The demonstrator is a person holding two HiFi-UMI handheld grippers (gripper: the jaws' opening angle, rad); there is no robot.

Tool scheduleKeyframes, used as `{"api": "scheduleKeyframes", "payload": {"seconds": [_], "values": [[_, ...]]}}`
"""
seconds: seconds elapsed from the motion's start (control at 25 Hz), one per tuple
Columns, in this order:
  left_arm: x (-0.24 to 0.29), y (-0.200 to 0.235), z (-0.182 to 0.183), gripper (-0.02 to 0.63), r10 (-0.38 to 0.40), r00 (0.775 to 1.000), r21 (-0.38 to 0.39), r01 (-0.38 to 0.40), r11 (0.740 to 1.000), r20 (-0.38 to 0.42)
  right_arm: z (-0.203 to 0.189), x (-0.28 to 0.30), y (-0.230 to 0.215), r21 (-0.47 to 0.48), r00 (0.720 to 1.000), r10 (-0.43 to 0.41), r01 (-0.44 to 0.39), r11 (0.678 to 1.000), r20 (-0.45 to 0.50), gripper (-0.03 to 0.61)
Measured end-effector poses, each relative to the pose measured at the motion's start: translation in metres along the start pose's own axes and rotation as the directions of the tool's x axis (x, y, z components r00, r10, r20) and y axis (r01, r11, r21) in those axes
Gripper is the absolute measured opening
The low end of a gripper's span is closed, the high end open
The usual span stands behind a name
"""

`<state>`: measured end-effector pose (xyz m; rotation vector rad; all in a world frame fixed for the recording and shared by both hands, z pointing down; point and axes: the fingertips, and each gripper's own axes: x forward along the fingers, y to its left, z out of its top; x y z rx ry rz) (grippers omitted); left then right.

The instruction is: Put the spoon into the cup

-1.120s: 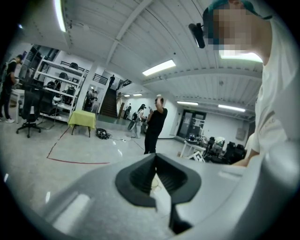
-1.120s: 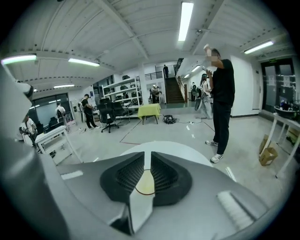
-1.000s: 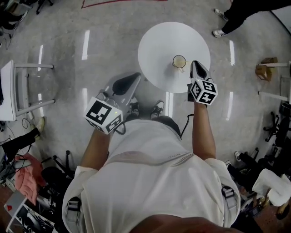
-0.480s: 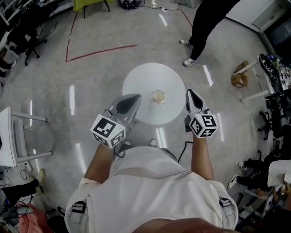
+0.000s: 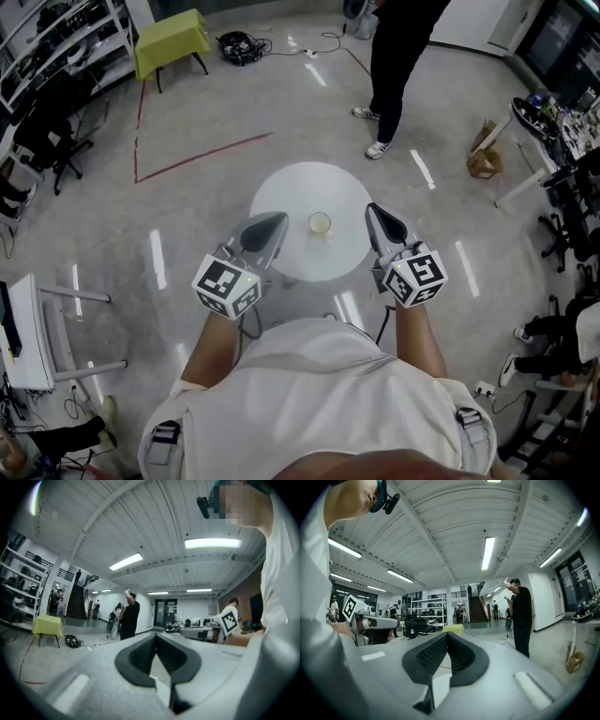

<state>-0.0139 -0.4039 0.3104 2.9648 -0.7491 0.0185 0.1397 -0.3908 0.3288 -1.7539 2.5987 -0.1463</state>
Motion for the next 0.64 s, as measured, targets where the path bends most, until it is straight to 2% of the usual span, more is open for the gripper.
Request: {"api": "scheduleKeyframes", "payload": {"seconds": [0.24,0.64], "values": [[0.016,-0.011,0.006,0.002,-0.004,1.0,0.018,0.004,1.0,-0.001,-0.002,-0.006,-0.019,0.011,1.0,-0.003,0.003,1.0,-0.011,0.005],[0.018,-0.018,0.006,0.002,0.014,1.0,0.02,-0.014,1.0,-0.003,-0.003,-0.008,-0.02,0.004,1.0,0.022,-0.022,1.0,-0.017,0.005]]}}
